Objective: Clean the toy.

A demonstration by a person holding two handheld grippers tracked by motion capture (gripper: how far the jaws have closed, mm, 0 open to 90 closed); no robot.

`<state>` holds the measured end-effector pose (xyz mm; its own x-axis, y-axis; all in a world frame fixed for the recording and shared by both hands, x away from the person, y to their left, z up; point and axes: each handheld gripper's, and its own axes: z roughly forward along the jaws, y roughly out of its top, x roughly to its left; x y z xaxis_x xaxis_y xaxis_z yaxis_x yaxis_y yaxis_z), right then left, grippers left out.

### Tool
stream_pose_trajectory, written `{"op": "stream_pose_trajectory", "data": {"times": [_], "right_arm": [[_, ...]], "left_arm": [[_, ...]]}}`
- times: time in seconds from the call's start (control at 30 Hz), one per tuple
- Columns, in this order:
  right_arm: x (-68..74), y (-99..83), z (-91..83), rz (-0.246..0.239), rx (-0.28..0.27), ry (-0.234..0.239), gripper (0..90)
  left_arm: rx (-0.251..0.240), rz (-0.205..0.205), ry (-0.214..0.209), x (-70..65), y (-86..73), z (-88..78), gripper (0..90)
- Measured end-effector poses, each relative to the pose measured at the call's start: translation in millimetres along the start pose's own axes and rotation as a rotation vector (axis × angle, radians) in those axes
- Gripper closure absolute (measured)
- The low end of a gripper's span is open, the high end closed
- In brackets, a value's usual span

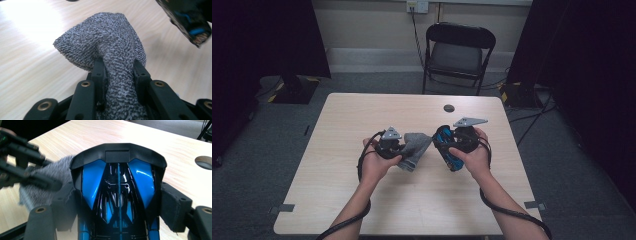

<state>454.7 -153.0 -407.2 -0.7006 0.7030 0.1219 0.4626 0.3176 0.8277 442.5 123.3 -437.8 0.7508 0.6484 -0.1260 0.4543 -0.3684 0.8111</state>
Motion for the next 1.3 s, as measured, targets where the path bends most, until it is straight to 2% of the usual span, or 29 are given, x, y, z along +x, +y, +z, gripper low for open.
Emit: {"op": "stream_pose_trajectory", "data": {"times": [0.17,0.47,0.67,0.73,0.77,0.87,0.9,1.3], "right_arm": [[3.7,-3.6,-1.0,-0.006,0.001,0.015,25.5],[6.7,-12.7,1.0,-0.010,0.008,0.036,25.5],[10.3,-15.7,2.9,-0.019,0.013,0.034,25.4],[10.9,-16.3,3.0,-0.011,0.011,0.035,25.4],[11.7,-16.6,3.4,-0.015,0.016,0.028,25.4],[12.3,-17.1,4.4,-0.024,0.024,0.018,25.4],[13.3,-17.3,4.9,-0.031,0.025,0.001,25.4],[13.3,-9.3,7.5,-0.019,0.019,-0.020,25.4]], "left_arm": [[-0.001,-0.002,0.022,3.9,5.3,0.0,69.3],[-0.019,0.009,0.023,2.7,14.2,5.6,69.3],[-0.031,0.023,0.005,-4.3,24.4,15.0,69.3],[-0.032,0.025,-0.008,-7.5,26.2,18.0,69.3],[-0.039,0.025,-0.029,-11.7,26.7,20.4,69.3],[-0.041,0.029,-0.042,-16.4,26.9,22.4,69.4],[-0.040,0.038,-0.058,-20.8,27.2,24.0,69.4],[-0.008,0.051,-0.083,-29.1,18.4,27.8,69.4]]}}
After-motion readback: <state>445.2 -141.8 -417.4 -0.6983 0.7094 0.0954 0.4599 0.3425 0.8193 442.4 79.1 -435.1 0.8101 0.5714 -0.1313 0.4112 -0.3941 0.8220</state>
